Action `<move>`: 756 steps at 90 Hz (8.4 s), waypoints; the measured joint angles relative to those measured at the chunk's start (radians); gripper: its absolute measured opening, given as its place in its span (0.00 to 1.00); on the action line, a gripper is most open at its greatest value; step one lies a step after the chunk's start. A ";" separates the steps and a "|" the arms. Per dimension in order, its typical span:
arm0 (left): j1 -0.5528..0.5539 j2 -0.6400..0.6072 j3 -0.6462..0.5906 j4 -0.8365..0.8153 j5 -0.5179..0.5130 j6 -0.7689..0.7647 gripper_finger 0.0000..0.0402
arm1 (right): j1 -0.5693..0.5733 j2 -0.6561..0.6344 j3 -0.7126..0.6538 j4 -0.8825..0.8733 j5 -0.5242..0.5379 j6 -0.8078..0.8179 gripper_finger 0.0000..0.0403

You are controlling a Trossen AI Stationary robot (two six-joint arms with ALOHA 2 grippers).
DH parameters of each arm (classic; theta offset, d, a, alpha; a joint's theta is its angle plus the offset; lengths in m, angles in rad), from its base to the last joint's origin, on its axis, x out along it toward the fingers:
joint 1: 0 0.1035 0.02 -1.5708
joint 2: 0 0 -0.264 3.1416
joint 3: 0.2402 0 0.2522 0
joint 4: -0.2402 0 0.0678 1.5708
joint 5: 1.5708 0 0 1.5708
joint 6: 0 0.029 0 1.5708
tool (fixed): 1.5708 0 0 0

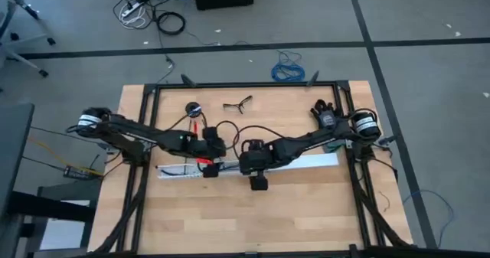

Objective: Ziptie cables
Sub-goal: Close the white cable duct

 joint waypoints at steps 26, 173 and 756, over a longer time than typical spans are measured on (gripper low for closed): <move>0.013 -0.067 -0.094 -0.019 0.084 -0.027 0.79 | 0.043 -0.002 0.026 -0.046 0.067 0.009 0.75; 0.042 -0.013 -0.093 0.280 0.363 -0.004 0.74 | -0.066 0.003 -0.091 0.014 0.025 -0.015 0.00; -0.024 0.103 -0.131 0.346 0.112 -0.003 0.65 | -0.177 0.061 -0.091 0.175 -0.301 -0.096 0.00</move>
